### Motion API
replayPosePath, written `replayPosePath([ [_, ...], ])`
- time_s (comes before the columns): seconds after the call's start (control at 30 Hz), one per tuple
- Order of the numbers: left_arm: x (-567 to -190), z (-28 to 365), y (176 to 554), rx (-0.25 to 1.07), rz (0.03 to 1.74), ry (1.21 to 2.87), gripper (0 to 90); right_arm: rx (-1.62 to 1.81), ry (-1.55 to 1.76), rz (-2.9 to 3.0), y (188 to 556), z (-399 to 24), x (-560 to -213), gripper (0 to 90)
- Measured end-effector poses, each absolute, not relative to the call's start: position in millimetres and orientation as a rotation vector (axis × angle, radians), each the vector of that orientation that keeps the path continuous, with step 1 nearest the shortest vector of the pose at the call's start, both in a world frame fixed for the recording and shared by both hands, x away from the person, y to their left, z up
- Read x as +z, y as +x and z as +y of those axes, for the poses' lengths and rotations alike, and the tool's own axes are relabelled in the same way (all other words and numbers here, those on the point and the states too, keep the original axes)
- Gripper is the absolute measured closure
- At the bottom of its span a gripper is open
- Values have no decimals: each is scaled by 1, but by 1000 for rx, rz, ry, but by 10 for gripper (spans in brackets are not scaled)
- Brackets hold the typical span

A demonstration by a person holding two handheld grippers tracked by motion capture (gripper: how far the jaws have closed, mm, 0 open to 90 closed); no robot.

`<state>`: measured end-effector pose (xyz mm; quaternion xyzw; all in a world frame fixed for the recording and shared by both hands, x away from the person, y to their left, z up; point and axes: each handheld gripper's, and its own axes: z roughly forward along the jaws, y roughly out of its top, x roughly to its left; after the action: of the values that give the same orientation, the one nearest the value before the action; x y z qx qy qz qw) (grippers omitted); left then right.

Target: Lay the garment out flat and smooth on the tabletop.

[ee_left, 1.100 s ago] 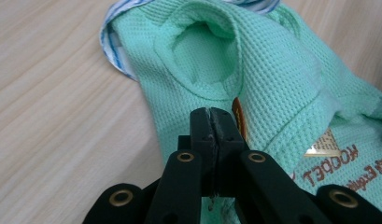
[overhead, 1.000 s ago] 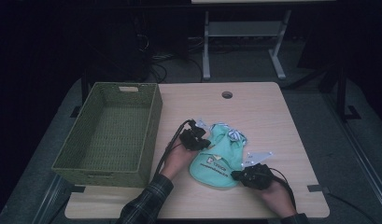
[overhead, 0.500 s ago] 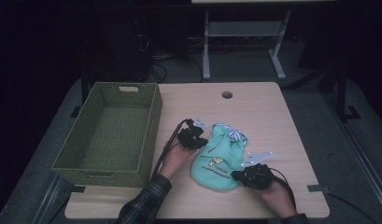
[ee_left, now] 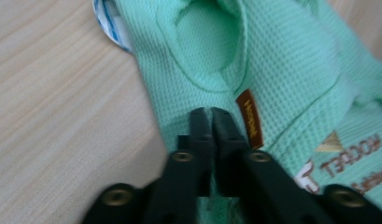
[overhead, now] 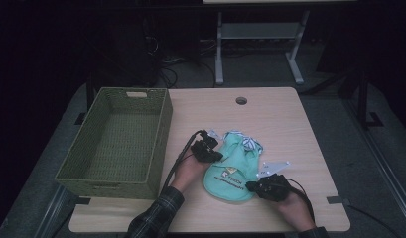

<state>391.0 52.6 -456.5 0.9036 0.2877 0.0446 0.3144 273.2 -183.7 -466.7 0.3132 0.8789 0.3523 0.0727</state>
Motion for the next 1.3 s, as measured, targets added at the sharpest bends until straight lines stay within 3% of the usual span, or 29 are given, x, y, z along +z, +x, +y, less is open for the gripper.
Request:
replayPosePath([
  [0.33, -452, 60, 389, 82, 787, 2329, 897, 1059, 944, 2639, 273, -183, -467, 852],
  [0.43, -457, 60, 385, 56, 789, 2327, 790, 1054, 941, 2639, 273, -184, -467, 852],
  [0.5, -459, 60, 383, 55, 789, 2325, 773, 1056, 941, 2639, 273, -184, -467, 852],
  [0.63, -460, 61, 382, 103, 767, 2347, 897, 1052, 939, 2638, 273, -183, -467, 851],
  [1.13, -439, 87, 381, 266, 852, 2330, 900, 1041, 940, 2632, 273, -183, -466, 869],
  [1.3, -445, 95, 380, 249, 889, 2334, 900, 1040, 941, 2633, 273, -183, -466, 863],
])
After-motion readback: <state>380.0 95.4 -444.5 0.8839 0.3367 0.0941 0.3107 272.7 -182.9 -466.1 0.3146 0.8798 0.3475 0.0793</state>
